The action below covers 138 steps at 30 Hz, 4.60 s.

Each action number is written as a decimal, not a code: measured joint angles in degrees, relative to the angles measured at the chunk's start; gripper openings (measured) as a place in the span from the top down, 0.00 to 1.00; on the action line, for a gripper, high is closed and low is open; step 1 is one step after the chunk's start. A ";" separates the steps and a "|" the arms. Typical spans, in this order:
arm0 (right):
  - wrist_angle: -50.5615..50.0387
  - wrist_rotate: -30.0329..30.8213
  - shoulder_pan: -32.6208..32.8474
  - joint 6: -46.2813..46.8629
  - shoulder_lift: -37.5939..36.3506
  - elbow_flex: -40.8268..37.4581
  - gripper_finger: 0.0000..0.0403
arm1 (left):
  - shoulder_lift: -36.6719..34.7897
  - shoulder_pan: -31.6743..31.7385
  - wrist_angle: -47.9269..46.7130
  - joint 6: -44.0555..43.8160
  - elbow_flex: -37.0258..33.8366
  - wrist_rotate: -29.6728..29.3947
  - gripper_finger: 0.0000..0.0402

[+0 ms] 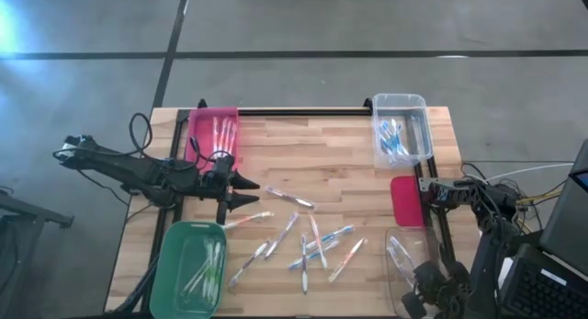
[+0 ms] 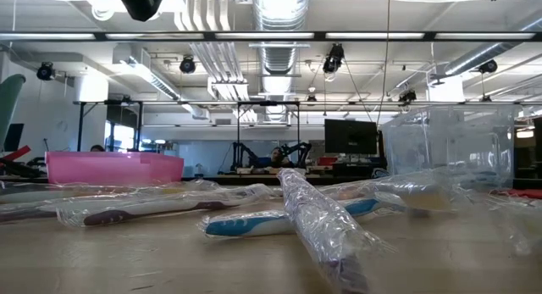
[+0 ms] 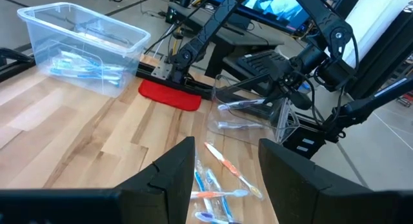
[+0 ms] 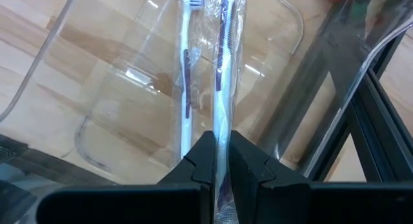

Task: Pick & Place Toothbrushes
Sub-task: Put the violet toothbrush into the bottom transparent bin, then put the orange toothbrush into the pink bin

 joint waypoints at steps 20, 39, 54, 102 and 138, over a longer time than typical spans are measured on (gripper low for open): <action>0.20 -0.33 0.04 -1.39 0.08 -0.21 0.75 | 0.00 0.02 -0.46 0.00 -0.07 0.00 0.56; -6.09 -1.42 -1.15 -2.09 -0.89 10.71 0.66 | 0.00 0.02 -0.81 0.00 -0.09 0.00 0.56; -6.69 10.76 -11.40 -20.91 -7.92 11.87 0.82 | -0.02 0.02 -0.59 -3.99 -1.65 -0.01 0.56; 2.93 26.02 -41.29 -102.15 -10.60 1.75 0.67 | -0.02 0.04 -0.42 2.76 -1.86 0.06 0.56; 39.44 2.79 -40.33 -111.36 -10.27 -20.40 0.57 | 10.56 -0.04 8.07 10.64 -3.10 3.56 0.56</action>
